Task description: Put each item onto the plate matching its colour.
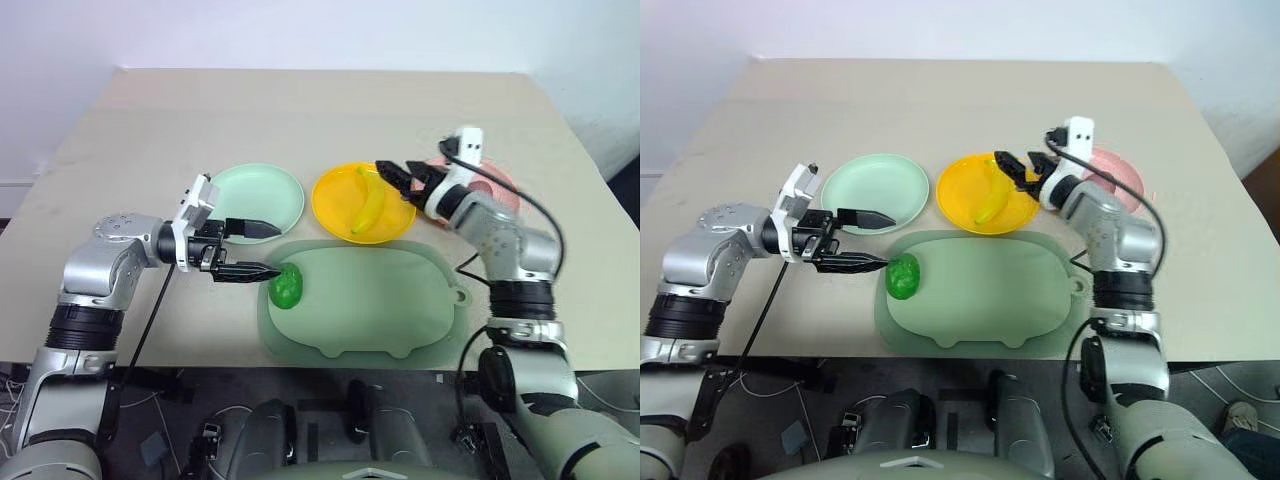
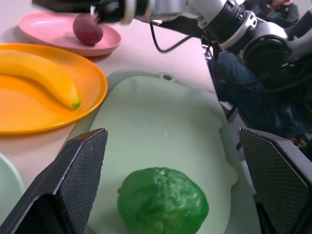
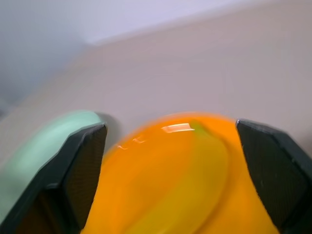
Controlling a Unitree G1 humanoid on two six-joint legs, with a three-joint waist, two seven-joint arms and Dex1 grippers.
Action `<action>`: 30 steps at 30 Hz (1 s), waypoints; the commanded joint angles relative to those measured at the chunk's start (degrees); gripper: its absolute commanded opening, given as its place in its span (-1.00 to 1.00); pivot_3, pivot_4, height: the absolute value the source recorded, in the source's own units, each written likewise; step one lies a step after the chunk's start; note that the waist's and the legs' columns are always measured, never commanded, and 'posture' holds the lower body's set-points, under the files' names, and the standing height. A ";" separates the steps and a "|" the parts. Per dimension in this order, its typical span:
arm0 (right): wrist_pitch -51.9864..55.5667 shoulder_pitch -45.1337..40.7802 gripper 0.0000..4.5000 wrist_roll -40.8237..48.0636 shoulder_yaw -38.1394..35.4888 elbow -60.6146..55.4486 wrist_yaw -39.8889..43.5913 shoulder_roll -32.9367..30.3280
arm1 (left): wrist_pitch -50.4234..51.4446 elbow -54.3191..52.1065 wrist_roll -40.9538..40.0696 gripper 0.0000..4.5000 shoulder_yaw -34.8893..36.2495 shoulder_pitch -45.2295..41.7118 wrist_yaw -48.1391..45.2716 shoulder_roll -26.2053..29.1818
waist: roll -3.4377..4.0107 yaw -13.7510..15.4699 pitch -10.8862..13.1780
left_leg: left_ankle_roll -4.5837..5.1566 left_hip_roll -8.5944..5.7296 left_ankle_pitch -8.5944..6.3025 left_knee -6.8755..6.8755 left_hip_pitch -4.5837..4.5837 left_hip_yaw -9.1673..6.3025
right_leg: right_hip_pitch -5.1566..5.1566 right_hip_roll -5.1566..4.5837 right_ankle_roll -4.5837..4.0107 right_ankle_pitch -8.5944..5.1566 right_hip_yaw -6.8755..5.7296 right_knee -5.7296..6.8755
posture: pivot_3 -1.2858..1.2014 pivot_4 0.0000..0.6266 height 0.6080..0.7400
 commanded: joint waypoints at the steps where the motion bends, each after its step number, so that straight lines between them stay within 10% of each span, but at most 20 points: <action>1: -0.07 3.71 0.97 5.83 -0.69 -6.62 15.34 -6.68 | 0.29 -2.27 -1.59 1.00 1.68 0.14 -0.46 1.01 | 0.00 0.01 0.00 | 0.00 -0.02 0.00 0.00 0.00 0.01 | 0.00 0.01 0.00 0.00 0.00 0.00 | 0.03 -0.52 1.00; 15: -7.25 12.44 0.97 0.72 7.38 -3.53 47.37 -27.77 | 0.15 -0.59 -0.16 1.00 1.52 -0.56 2.82 1.07 | -0.02 0.11 0.00 | 0.00 -0.06 0.00 0.03 0.07 0.05 | 0.02 0.01 0.00 -0.01 0.00 -0.05 | 0.03 -0.52 1.00; 30: -10.15 9.36 0.97 -1.18 10.72 -1.77 50.56 -25.21 | 9.93 -6.07 0.04 1.00 2.01 -0.56 15.00 1.72 | -0.05 0.25 0.01 | -0.05 -0.07 0.02 0.09 0.07 0.07 | 0.03 -0.01 0.00 0.00 0.01 -0.01 | 0.03 -0.52 1.00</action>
